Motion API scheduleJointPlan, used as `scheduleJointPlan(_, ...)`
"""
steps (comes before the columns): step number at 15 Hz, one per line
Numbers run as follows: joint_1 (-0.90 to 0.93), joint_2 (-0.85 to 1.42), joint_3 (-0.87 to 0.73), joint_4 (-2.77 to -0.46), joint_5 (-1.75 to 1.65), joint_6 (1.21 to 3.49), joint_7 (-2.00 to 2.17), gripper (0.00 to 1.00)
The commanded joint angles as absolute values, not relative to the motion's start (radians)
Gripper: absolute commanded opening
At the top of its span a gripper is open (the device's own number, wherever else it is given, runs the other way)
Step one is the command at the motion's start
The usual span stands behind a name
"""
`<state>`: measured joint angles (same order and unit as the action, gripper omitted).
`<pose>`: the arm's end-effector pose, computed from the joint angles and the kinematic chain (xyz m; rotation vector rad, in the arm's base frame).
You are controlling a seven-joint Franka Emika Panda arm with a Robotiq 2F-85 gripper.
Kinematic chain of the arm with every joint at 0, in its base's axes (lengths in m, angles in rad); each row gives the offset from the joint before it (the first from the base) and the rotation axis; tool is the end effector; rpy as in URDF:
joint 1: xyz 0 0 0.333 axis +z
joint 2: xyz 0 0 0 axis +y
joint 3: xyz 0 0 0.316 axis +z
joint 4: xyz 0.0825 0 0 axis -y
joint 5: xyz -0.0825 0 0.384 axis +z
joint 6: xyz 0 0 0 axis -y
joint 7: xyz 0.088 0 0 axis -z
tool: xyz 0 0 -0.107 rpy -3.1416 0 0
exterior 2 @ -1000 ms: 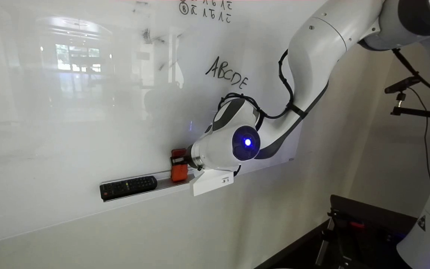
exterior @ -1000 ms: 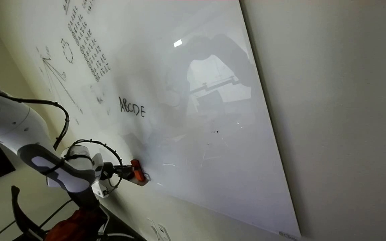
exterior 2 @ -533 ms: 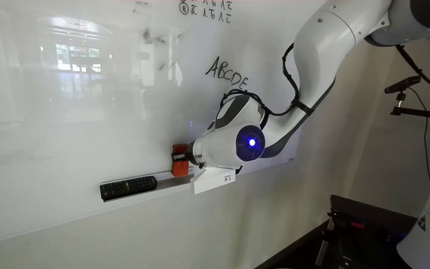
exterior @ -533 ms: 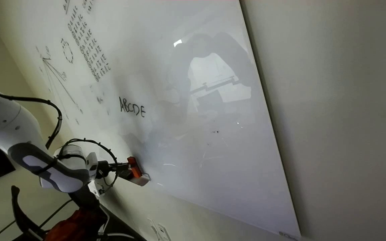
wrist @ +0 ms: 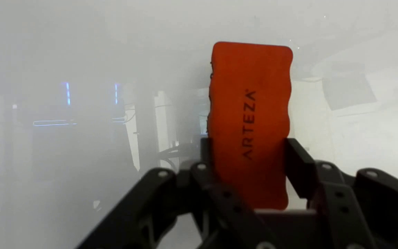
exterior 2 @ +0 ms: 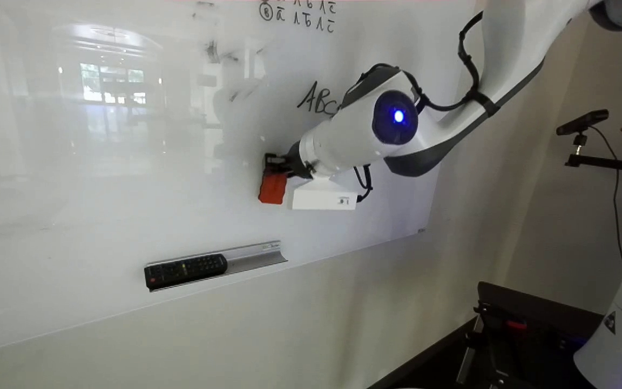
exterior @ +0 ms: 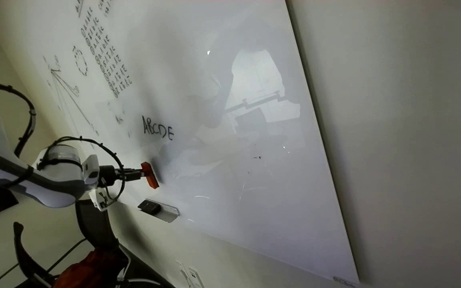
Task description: Use the orange eraser to clean the "ABCDE" off the whiteboard
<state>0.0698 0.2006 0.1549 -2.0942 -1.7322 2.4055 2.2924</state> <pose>0.5776 0.1231 0.3440 2.3167 -0.8490 1.5191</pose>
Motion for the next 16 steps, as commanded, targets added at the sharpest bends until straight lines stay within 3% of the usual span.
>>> scheduleJointPlan(1,0.032,0.061,0.122,-2.128,-1.617,2.546,2.172,0.28)
scheduleJointPlan(3,0.055,0.106,0.113,-2.094,-1.627,2.523,2.181,0.28)
scheduleJointPlan(4,0.052,0.087,0.106,-2.093,-1.615,2.538,2.159,0.53)
scheduleJointPlan(8,0.057,0.109,0.106,-2.095,-1.616,2.536,2.162,0.53)
scheduleJointPlan(9,0.059,0.114,0.109,-2.093,-1.592,2.538,2.160,0.28)
scheduleJointPlan(16,0.002,0.057,0.101,-2.059,-1.304,2.762,2.045,0.28)
